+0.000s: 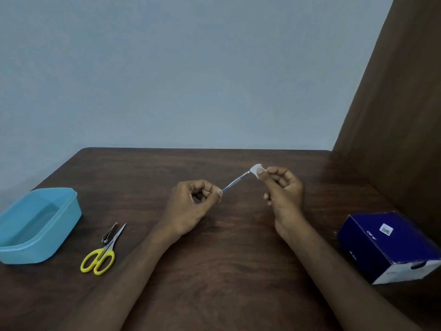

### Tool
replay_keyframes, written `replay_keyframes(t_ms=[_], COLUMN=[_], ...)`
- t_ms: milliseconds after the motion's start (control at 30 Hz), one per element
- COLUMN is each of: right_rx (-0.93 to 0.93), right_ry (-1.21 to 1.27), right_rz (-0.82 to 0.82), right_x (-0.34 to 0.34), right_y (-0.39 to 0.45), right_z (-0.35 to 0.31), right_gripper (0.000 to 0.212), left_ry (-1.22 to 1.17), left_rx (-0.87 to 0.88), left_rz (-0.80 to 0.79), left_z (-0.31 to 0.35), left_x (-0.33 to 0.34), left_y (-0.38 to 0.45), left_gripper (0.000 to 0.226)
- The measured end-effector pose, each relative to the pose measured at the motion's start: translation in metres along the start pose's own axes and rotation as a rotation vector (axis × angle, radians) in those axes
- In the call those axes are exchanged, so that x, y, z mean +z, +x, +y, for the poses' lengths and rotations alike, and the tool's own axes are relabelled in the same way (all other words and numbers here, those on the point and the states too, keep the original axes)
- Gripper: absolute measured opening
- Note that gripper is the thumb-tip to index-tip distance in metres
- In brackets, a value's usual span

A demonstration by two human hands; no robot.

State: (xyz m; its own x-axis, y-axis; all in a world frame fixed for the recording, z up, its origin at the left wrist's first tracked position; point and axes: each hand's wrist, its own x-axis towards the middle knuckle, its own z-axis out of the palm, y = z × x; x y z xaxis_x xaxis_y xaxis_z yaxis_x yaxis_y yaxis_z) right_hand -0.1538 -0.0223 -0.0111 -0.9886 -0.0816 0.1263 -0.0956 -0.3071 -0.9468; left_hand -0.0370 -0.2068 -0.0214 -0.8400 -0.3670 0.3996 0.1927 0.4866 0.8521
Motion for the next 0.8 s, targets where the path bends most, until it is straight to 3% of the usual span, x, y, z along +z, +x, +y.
replay_keyframes(t_ms=[100, 300, 600, 700, 800], right_rx=[-0.033, -0.004, 0.081, -0.025, -0.352], right_ry=[-0.031, -0.2, -0.169, -0.282, -0.692], right_rz=[-0.023, -0.388, -0.33, -0.335, -0.313], right_x=[-0.002, 0.017, 0.021, 0.019, 0.013], right_y=[-0.001, -0.033, -0.03, -0.026, -0.022], right_z=[0.001, 0.004, 0.013, 0.015, 0.019], right_gripper=[0.02, 0.011, 0.008, 0.013, 0.016], left_ry=[-0.053, -0.067, 0.149, 0.156, 0.122], left_rx=[-0.003, 0.009, 0.157, 0.111, 0.058], left_rz=[0.04, 0.067, 0.011, 0.017, 0.109], left_z=[0.0, -0.003, 0.001, 0.0, 0.0], left_x=[0.0, 0.0, 0.003, 0.002, 0.0], left_y=[0.001, 0.002, -0.003, -0.003, -0.002], left_gripper=[0.016, 0.009, 0.011, 0.005, 0.009])
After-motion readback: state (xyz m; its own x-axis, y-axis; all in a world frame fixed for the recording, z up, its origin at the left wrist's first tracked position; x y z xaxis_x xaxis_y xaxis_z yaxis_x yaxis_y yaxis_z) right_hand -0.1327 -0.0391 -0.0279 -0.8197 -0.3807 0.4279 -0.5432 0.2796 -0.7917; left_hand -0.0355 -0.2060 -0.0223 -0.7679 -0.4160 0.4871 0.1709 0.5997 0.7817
